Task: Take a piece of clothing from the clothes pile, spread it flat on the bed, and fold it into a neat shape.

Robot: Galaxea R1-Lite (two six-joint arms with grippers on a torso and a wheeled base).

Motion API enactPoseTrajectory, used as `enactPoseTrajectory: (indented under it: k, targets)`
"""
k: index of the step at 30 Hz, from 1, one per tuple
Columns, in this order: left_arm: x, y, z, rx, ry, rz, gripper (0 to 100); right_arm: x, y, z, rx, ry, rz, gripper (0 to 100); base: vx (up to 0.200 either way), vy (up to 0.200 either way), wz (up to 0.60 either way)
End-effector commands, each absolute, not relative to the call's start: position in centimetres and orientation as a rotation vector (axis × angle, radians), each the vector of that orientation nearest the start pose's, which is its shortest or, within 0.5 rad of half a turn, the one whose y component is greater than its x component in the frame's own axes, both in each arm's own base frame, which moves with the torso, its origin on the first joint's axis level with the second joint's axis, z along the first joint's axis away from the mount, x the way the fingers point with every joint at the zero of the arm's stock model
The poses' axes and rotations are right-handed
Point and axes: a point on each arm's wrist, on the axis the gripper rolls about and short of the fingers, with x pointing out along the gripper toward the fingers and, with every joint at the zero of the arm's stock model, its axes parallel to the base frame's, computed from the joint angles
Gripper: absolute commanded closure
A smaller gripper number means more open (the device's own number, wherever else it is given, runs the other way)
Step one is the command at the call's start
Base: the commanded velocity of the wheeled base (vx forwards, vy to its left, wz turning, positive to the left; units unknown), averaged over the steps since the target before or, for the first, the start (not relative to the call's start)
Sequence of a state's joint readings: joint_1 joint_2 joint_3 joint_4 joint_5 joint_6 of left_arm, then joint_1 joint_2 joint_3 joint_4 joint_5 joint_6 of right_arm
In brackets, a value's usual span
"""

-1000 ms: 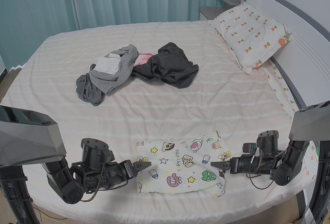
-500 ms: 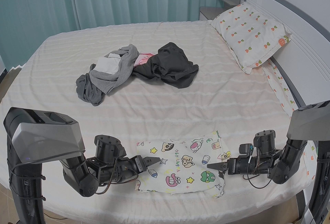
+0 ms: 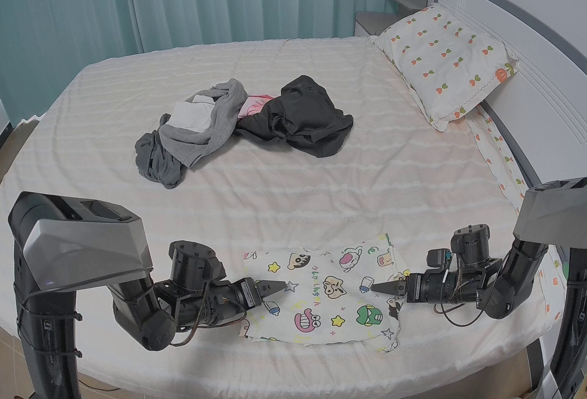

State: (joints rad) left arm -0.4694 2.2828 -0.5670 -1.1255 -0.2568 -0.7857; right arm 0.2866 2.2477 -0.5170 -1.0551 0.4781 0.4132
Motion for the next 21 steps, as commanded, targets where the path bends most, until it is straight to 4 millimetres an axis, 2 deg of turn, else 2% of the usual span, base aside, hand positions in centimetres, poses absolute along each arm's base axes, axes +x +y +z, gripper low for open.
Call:
enactPoseTrajectory:
  k: [1, 5, 8, 17, 21]
  targets:
    - [28.9, -13.7, 0.0, -0.652, 0.805, -0.409, 0, 29.8, 9.4, -1.1, 0.449, 0.824, 0.571, 0, 0.0, 0.0, 0.0]
    - [28.4, -12.5, -0.3, -0.587, 0.808, -0.397, 0, 29.8, 9.5, -1.4, 0.449, 0.849, 0.567, 0, 0.0, 0.0, 0.0]
    - [28.2, -12.4, -0.6, -0.564, 0.813, -0.402, 0, 29.7, 9.6, -1.5, 0.448, 0.864, 0.567, 0, 0.0, 0.0, 0.0]
    - [29.4, -13.4, -1.6, -0.572, 0.82, -0.456, 0, 30.4, 11.1, -1.8, 0.435, 0.876, 0.606, 0, 0.0, 0.0, 0.0]
    - [30.1, -14.3, -3.0, -0.569, 0.844, -0.468, 0, 30.6, 12.2, -2.0, 0.423, 0.874, 0.636, 0, 0.0, 0.0, 0.0]
